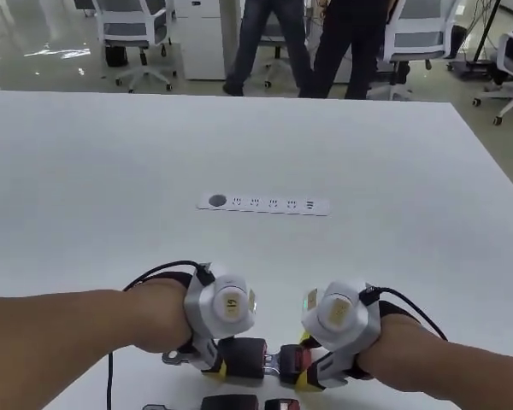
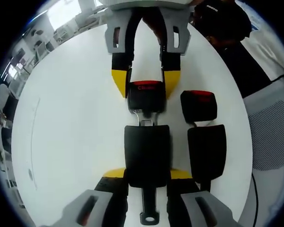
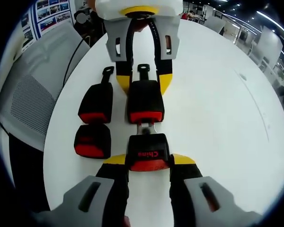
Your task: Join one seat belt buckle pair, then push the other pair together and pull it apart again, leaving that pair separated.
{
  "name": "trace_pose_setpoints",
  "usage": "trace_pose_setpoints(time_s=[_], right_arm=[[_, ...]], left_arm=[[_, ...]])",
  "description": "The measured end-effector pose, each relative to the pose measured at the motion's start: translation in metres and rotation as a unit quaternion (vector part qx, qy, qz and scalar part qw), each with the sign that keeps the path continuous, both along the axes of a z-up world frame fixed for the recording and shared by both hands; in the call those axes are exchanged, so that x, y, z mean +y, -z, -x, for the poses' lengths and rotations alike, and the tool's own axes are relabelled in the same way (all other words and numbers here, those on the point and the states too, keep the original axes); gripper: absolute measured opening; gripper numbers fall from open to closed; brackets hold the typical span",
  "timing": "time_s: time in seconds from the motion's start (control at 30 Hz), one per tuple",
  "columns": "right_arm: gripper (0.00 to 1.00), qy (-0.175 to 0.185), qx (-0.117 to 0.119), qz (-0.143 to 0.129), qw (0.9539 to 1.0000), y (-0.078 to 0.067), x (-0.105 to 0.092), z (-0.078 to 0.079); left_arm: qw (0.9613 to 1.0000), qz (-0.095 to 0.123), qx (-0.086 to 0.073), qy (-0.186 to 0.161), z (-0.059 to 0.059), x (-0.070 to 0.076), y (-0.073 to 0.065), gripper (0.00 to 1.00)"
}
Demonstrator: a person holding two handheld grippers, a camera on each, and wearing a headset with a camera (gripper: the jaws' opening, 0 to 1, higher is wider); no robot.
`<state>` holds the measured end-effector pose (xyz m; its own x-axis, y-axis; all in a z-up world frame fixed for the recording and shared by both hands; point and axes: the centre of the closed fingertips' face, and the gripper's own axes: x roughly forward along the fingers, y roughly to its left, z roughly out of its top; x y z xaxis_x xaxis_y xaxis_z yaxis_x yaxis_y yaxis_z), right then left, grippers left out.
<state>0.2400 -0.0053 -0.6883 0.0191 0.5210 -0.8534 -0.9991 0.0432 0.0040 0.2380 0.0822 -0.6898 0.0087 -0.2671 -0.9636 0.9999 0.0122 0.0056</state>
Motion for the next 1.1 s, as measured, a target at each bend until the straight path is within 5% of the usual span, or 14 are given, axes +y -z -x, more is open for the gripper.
trace_pose_setpoints(time_s=[0.4,1.1], right_arm=[[0.30,0.004,0.001,-0.008,1.0000,-0.001,0.016,0.001],[0.31,0.009,-0.009,-0.021,0.9997,0.000,0.015,-0.002]], left_arm=[[1.0000,0.000,-0.001,0.007,0.000,0.000,-0.001,0.30],[1.0000,0.000,-0.001,-0.004,-0.002,0.001,0.000,0.31]])
